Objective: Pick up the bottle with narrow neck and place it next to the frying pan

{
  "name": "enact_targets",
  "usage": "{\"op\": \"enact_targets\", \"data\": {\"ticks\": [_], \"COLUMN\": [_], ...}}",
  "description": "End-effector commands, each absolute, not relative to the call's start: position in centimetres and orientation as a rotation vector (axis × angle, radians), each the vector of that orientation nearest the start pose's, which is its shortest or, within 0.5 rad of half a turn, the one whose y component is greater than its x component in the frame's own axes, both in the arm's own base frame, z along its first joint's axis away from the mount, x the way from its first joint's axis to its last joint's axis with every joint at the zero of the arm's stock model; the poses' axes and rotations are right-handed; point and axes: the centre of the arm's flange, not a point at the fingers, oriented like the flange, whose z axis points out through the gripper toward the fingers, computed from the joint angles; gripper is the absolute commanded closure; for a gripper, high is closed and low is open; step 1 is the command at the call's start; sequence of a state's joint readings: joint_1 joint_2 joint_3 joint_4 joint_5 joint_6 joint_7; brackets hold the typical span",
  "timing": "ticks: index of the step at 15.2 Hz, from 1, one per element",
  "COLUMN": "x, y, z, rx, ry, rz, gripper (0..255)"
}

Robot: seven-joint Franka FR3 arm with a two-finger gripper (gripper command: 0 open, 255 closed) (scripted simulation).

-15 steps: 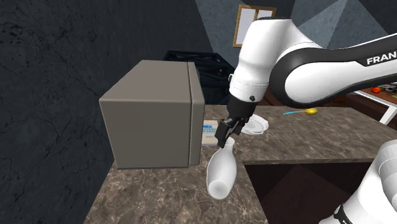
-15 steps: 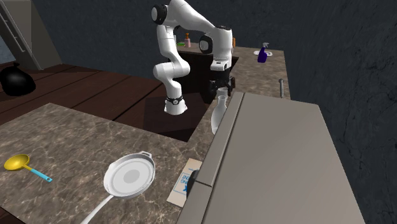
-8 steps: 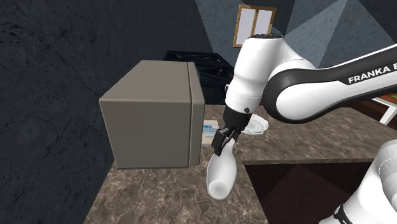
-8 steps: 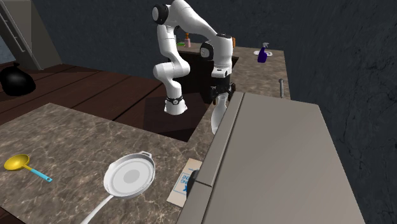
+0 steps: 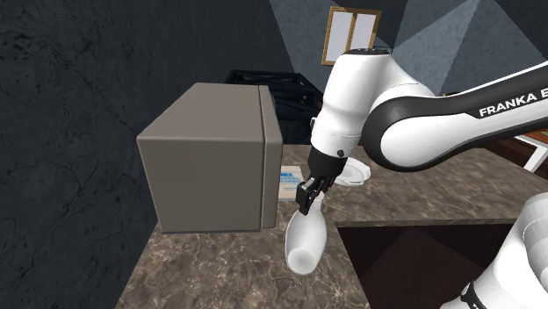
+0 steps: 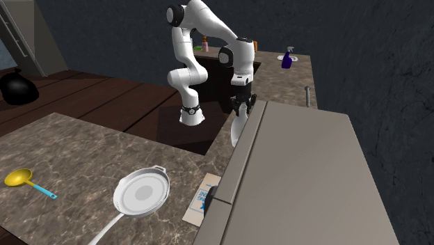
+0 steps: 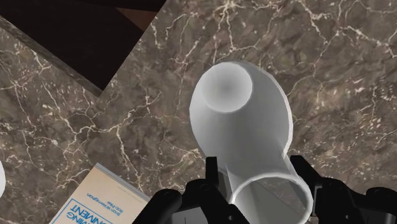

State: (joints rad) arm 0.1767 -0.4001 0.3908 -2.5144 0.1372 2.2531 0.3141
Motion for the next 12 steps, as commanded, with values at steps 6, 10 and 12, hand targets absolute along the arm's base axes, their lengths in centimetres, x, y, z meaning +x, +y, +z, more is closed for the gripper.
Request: {"op": "enact_targets", "data": {"ticks": [6, 10, 12], "x": [35.9, 35.9, 35.9], "y": [23.5, 23.5, 23.5], "z": [42.1, 43.2, 44.2], "rx": [-3.112, -3.112, -3.112], "ry": [-0.239, -0.239, -0.239], "rz": [-0.191, -0.191, -0.191], "gripper": [255, 255, 255]}}
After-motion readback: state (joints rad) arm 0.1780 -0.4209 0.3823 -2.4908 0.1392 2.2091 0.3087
